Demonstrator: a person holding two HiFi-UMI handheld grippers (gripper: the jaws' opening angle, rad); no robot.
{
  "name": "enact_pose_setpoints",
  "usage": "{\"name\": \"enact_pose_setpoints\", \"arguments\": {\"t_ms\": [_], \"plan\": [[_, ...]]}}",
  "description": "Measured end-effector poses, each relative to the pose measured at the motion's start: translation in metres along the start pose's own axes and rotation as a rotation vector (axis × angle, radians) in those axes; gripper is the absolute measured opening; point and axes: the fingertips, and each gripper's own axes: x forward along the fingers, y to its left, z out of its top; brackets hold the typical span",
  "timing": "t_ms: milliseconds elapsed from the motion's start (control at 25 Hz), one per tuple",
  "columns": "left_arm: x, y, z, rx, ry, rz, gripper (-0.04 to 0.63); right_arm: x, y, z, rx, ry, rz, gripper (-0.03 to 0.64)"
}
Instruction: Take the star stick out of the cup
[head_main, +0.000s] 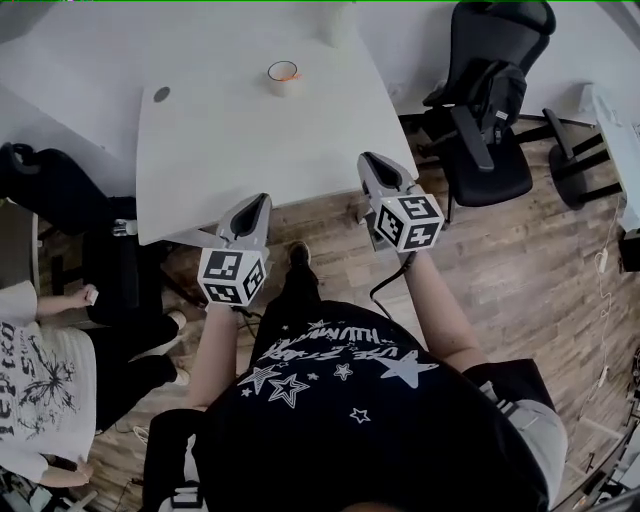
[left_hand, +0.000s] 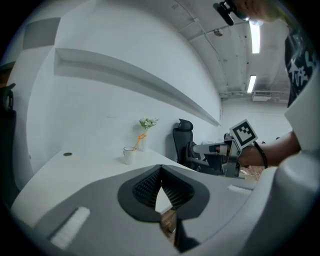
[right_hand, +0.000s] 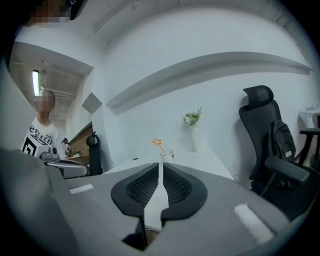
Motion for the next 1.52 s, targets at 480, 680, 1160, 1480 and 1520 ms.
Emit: {"name": "enact_pose_setpoints", "arguments": {"t_ms": [480,680,1160,1480,1520], "plan": [[0.063,0.095,0.037,-0.034,-0.004,0.022,0.003,0.124,0.014,0.029,-0.051,0.058,0.048,0.189],[0.086,0.12,0.044,-0.041,-0.006,0.015,0.003,0.163,0.015,0.023,-0.062,0.091,0.05,0.236],[0.128,0.175,0.045,-0.06,0.014,0.011,0.003,0.244,0.018,0.015,-0.124,0.124,0.045,0.195],[0.145,0.197,0.045,-0.062,0.03,0.007,0.003,0.274,0.02,0.014,-0.199,0.122,0.034,0.165],[0.147,0.199,0.045,-0.063,0.032,0.006,0.003,0.276,0.019,0.014,-0.203,0.118,0.032,0.155]]}}
